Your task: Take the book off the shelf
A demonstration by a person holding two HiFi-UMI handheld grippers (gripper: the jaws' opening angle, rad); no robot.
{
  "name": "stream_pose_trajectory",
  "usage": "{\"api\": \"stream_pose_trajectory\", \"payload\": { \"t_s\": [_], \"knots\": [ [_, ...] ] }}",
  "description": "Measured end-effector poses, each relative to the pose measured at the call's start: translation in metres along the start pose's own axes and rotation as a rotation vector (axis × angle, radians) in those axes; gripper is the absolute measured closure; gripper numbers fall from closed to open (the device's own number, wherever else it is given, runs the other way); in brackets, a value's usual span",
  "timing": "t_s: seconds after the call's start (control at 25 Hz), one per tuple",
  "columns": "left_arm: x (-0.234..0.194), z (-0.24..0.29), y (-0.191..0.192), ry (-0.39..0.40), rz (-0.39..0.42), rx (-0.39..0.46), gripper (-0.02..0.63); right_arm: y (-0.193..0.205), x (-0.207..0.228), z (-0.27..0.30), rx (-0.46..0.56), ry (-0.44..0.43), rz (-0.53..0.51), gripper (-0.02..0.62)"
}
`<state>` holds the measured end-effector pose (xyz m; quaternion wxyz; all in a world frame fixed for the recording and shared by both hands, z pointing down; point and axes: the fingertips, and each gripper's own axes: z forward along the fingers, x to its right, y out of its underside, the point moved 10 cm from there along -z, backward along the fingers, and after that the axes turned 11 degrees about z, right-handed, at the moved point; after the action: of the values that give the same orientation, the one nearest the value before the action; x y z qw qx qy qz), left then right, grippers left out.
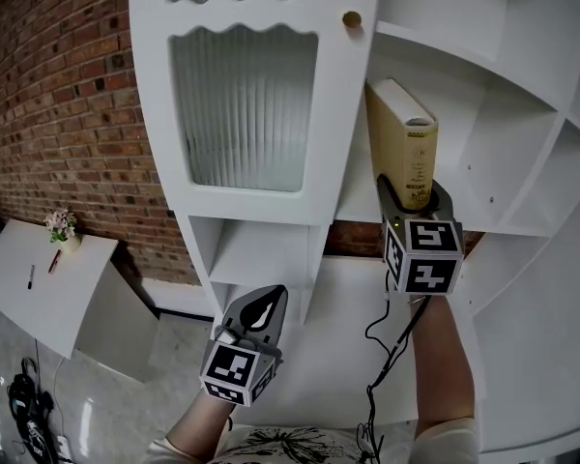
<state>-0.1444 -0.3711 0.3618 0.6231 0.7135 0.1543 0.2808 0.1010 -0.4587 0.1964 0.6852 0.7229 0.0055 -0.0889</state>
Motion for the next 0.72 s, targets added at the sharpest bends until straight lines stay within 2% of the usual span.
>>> {"api": "stream_pose_trajectory", "payload": {
  "t_s": [0.44,0.72],
  "knots": [
    [0.023,-0.034,-0.008,0.01,-0.016,-0.015,0.594,0.001,-0.006,-0.104,0.065,-0.024,0.028,0.373],
    [0.049,-0.045,-0.014,0.03,-0.019,-0.01,0.594,0.03,-0.007,-0.162,0.054,-0.035,0.058,0.373]
  ]
}}
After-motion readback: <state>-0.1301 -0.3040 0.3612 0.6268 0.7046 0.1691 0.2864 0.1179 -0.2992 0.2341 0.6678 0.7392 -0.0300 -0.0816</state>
